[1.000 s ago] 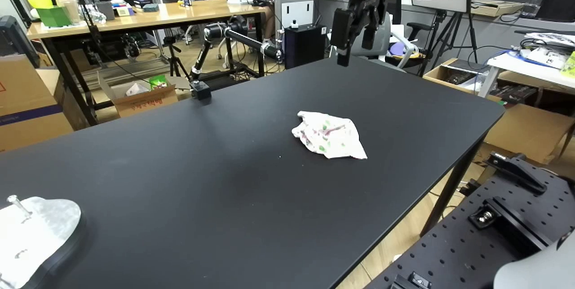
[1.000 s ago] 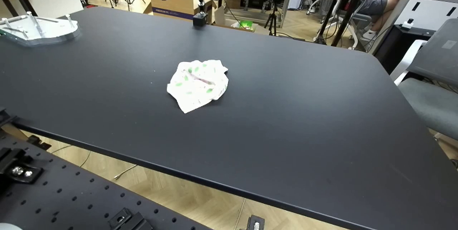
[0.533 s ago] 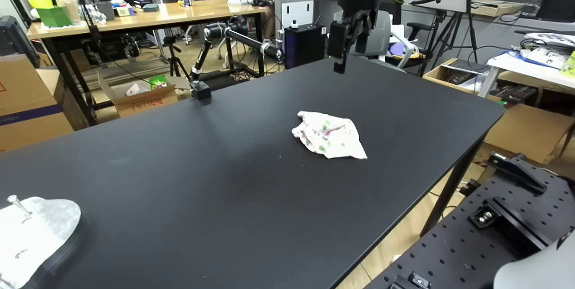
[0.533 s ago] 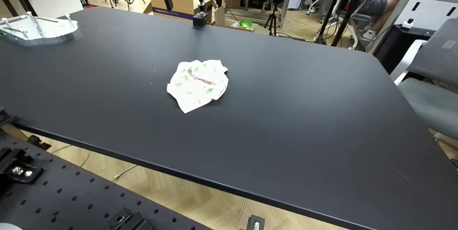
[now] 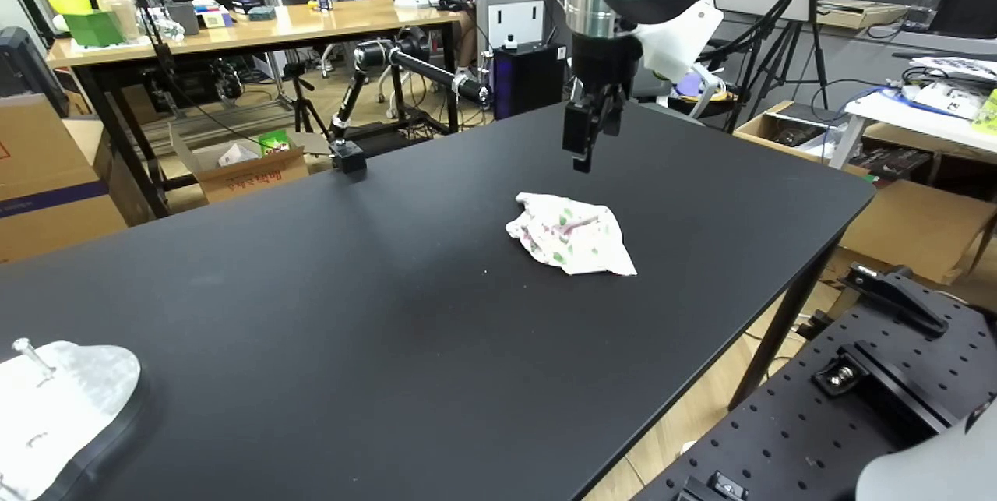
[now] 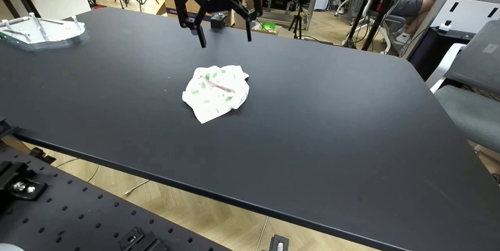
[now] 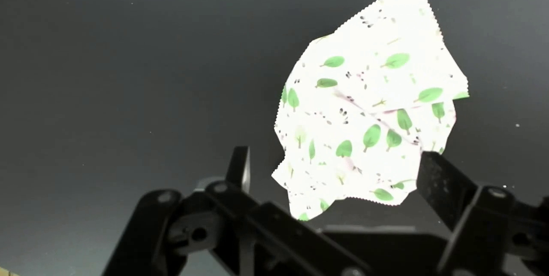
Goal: Pick up the white towel from the table and put it on the black tripod
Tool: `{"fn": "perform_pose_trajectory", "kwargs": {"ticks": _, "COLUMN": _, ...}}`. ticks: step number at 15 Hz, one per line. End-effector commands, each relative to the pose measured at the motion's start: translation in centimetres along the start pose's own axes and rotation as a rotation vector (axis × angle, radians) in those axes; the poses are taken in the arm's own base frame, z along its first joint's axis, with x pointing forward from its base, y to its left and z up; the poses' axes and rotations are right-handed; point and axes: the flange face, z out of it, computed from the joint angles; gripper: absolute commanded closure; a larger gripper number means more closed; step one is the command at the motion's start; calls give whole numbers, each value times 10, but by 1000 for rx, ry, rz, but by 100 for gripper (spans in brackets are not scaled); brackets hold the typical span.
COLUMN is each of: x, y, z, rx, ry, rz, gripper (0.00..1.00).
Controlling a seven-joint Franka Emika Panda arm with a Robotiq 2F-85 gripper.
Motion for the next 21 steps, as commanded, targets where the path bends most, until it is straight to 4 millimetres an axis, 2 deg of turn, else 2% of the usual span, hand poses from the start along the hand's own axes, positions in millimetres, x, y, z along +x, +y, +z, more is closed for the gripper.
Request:
{"fn": "perform_pose_trajectory", "kwargs": {"ticks": 1, "x": 10, "y": 11, "z": 31, "rx": 3, "ry": -39, "rz": -8, "gripper": 0}}
{"fn": "perform_pose_trajectory", "kwargs": {"ticks": 6, "x": 3, "y": 17, "z": 69, "rx": 24, "ry": -118, "rz": -43, "gripper": 0}}
{"fn": "perform_pose_trajectory", "kwargs": {"ticks": 10, "x": -3, "y": 13, "z": 93, "rx": 42, "ry": -176, "rz": -100, "gripper": 0}}
{"fn": "perform_pose_trajectory", "kwargs": {"ticks": 13, "x": 0, "y": 6, "z": 100, "rx": 34, "ry": -179, "rz": -132, "gripper": 0}}
{"fn": "perform_pose_trajectory", "kwargs": {"ticks": 17, "x": 13, "y": 0, "z": 102, "rx": 16, "ry": -124, "rz": -145, "gripper": 0}}
{"fn": "perform_pose_trajectory", "kwargs": {"ticks": 18, "x": 16, "y": -1, "z": 102, "rx": 18, "ry": -112, "rz": -149, "gripper": 20}}
{"fn": "perform_pose_trajectory", "kwargs": {"ticks": 21, "x": 21, "y": -1, "z": 103, "rx": 17, "ry": -92, "rz": -157, "gripper": 40}}
